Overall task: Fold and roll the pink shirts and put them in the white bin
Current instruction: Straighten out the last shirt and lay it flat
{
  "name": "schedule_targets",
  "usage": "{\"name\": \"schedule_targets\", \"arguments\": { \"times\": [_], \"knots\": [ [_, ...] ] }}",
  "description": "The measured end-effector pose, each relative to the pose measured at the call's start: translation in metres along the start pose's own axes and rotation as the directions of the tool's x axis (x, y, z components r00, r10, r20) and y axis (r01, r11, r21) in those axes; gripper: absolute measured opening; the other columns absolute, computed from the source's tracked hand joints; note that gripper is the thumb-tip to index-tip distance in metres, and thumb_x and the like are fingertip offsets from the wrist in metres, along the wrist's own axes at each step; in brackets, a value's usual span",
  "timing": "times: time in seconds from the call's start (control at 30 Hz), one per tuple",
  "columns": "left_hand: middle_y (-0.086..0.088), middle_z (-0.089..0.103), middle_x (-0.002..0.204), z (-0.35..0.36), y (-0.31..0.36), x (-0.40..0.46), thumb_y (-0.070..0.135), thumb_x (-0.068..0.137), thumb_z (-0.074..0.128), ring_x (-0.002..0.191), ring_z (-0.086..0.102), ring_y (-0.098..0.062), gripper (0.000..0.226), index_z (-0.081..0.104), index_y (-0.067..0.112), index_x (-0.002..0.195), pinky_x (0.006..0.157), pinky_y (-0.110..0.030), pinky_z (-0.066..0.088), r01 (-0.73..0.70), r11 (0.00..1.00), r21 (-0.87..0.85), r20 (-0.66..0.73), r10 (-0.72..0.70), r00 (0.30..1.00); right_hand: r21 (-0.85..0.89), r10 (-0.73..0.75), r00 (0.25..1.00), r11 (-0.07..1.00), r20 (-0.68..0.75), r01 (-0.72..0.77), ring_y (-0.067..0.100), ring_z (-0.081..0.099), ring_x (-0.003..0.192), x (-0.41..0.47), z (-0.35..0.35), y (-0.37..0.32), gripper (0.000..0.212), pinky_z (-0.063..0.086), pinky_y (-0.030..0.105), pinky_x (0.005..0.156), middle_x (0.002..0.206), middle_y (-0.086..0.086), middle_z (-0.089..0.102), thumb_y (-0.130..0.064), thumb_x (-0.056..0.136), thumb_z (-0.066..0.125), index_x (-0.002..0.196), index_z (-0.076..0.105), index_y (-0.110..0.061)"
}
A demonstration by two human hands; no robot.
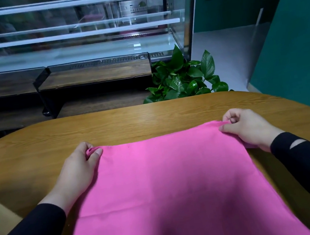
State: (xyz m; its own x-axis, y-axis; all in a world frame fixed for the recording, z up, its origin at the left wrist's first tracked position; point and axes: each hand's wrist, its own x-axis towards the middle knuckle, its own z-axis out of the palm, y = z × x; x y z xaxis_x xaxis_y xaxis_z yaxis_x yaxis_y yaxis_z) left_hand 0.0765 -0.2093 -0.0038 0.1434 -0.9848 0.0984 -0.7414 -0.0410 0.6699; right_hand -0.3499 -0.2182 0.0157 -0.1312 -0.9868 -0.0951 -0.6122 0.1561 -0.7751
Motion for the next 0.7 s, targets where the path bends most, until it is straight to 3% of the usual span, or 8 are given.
{"name": "schedule_targets", "arguments": {
  "times": [0.13,0.27,0.33,0.4,0.47,0.53,0.6,0.7],
  "knots": [
    [-0.003,0.057,0.066,0.003,-0.003,0.01,0.03,0.097,0.062,0.065,0.052,-0.02,0.024,0.051,0.016,0.081,0.06,-0.036,0.035,0.027,1.0,-0.003,-0.015,-0.027,1.0,-0.006,-0.023,0.997,1.0,-0.077,0.022,0.01,0.04,0.044,0.009,-0.005,0.001,0.012,0.034,0.019,0.038,0.061,0.005,0.051,-0.016,0.091,0.073,0.088,0.062,-0.011],
    [-0.005,0.061,0.072,0.009,-0.006,0.017,0.03,0.094,0.067,0.071,0.057,-0.029,0.025,0.052,0.011,0.086,0.062,-0.037,0.038,0.015,0.997,0.08,-0.023,-0.014,1.0,-0.418,-0.115,0.992,0.905,-0.06,0.08,0.017,0.06,0.068,0.009,0.011,0.002,0.015,0.053,0.038,0.065,0.08,0.0,0.066,-0.024,0.094,0.068,0.088,0.055,-0.022],
    [-0.006,0.063,0.086,0.009,-0.004,0.012,0.028,0.092,0.069,0.082,0.06,-0.035,0.023,0.056,0.01,0.099,0.069,-0.04,0.043,-0.095,0.961,0.261,-0.066,0.116,0.991,-0.597,-0.204,0.973,0.796,-0.111,0.099,0.016,0.058,0.088,0.002,0.019,0.001,0.014,0.049,0.042,0.086,0.095,-0.005,0.06,-0.031,0.094,0.066,0.097,0.054,-0.025],
    [-0.012,0.061,0.104,0.006,0.008,0.006,0.029,0.092,0.068,0.094,0.059,-0.038,0.03,0.06,0.012,0.116,0.078,-0.046,0.044,-0.206,0.853,0.48,-0.133,0.303,0.944,-0.685,-0.364,0.912,0.714,-0.188,0.144,0.018,0.052,0.104,-0.004,0.022,-0.012,0.02,0.037,0.045,0.099,0.109,-0.003,0.057,-0.035,0.095,0.062,0.112,0.059,-0.023],
    [-0.011,0.063,0.114,0.007,0.033,-0.005,0.03,0.096,0.055,0.101,0.06,-0.035,0.031,0.062,0.015,0.121,0.083,-0.048,0.048,-0.374,0.792,0.482,-0.113,0.48,0.87,-0.642,-0.489,0.852,0.717,-0.186,0.271,0.02,0.054,0.11,-0.017,0.035,-0.038,0.024,0.036,0.044,0.102,0.117,-0.001,0.06,-0.032,0.099,0.056,0.119,0.063,-0.02],
    [-0.01,0.067,0.12,0.02,0.054,-0.02,0.033,0.096,0.041,0.107,0.064,-0.032,0.04,0.065,0.013,0.122,0.089,-0.047,0.053,-0.513,0.778,0.364,0.034,0.539,0.842,-0.543,-0.512,0.856,0.739,-0.07,0.398,0.023,0.06,0.107,-0.035,0.064,-0.057,0.024,0.045,0.043,0.095,0.115,0.002,0.064,-0.027,0.103,0.049,0.116,0.065,-0.016],
    [-0.01,0.064,0.132,0.045,0.052,-0.035,0.039,0.097,0.033,0.119,0.061,-0.029,0.05,0.063,0.014,0.129,0.099,-0.046,0.05,-0.513,0.781,0.356,0.166,0.488,0.857,-0.517,-0.493,0.86,0.705,0.136,0.486,0.031,0.06,0.116,-0.05,0.105,-0.057,0.032,0.049,0.045,0.098,0.124,0.011,0.064,-0.028,0.104,0.042,0.121,0.062,-0.009],
    [0.002,0.029,0.162,0.061,0.022,-0.047,0.059,0.093,0.01,0.15,0.026,-0.015,0.074,0.037,0.026,0.153,0.122,-0.045,0.024,-0.372,0.814,0.447,0.285,0.264,0.921,-0.585,-0.276,0.917,0.707,0.289,0.397,0.021,0.023,0.151,-0.06,0.128,-0.033,0.06,0.018,0.046,0.123,0.164,0.003,0.027,-0.049,0.105,0.029,0.154,0.032,-0.015]
  ]
}}
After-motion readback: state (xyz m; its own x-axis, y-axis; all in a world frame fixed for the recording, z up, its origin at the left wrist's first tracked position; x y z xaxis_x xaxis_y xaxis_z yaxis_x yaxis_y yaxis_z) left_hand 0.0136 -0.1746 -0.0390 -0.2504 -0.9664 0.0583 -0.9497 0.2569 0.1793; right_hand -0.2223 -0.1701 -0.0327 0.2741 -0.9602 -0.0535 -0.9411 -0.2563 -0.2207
